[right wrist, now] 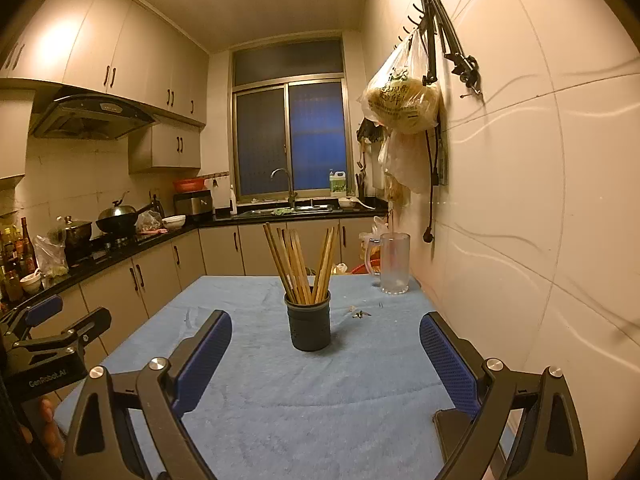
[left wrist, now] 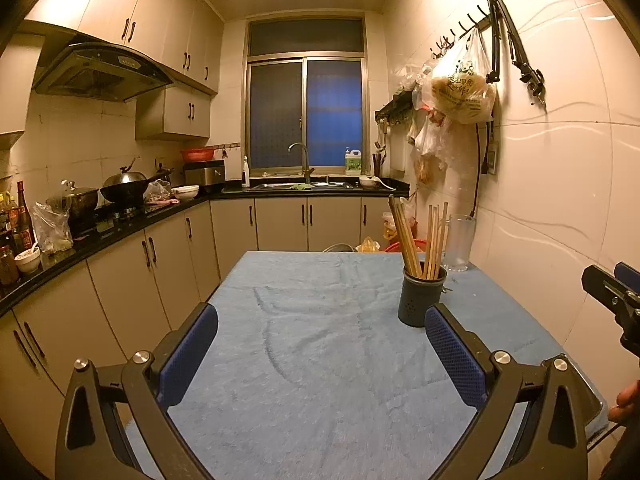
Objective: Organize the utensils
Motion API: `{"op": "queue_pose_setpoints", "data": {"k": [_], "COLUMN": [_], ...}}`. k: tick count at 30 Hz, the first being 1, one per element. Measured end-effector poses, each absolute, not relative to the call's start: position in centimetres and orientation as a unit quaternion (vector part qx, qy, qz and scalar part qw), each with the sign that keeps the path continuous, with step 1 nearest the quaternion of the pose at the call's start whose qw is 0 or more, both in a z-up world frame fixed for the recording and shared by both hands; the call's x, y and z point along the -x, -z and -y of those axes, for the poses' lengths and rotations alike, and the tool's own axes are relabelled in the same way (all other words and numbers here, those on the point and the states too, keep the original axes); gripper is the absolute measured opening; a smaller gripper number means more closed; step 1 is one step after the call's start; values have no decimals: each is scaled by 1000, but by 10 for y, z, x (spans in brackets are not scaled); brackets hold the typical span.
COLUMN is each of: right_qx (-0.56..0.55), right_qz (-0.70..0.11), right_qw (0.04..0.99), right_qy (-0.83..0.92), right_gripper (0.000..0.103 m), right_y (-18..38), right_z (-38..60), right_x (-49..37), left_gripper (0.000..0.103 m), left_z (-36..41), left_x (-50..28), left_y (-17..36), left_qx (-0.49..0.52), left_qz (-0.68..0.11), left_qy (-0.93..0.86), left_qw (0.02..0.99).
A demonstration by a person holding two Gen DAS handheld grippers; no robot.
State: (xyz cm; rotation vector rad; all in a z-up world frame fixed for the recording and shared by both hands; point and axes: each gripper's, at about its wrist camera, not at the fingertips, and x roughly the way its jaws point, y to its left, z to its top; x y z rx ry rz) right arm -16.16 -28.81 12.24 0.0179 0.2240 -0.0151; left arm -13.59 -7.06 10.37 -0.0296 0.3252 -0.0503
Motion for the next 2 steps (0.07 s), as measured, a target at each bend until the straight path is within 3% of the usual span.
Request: {"op": "queue_pose_setpoints", "data": {"k": [2], "right_qx": [-7], "right_qz": [-114], "right_qw": [993], "right_qy": [9], "right_gripper": [96], "right_y": [-121], "right_z": [289], "right_x": [156], "left_gripper": [103], "left_z": [71], "left_x": [131], "left_y": [-101], "left_qx": [14], "left_qz": [-164], "left_qy": [26], "left_qw": [986]}}
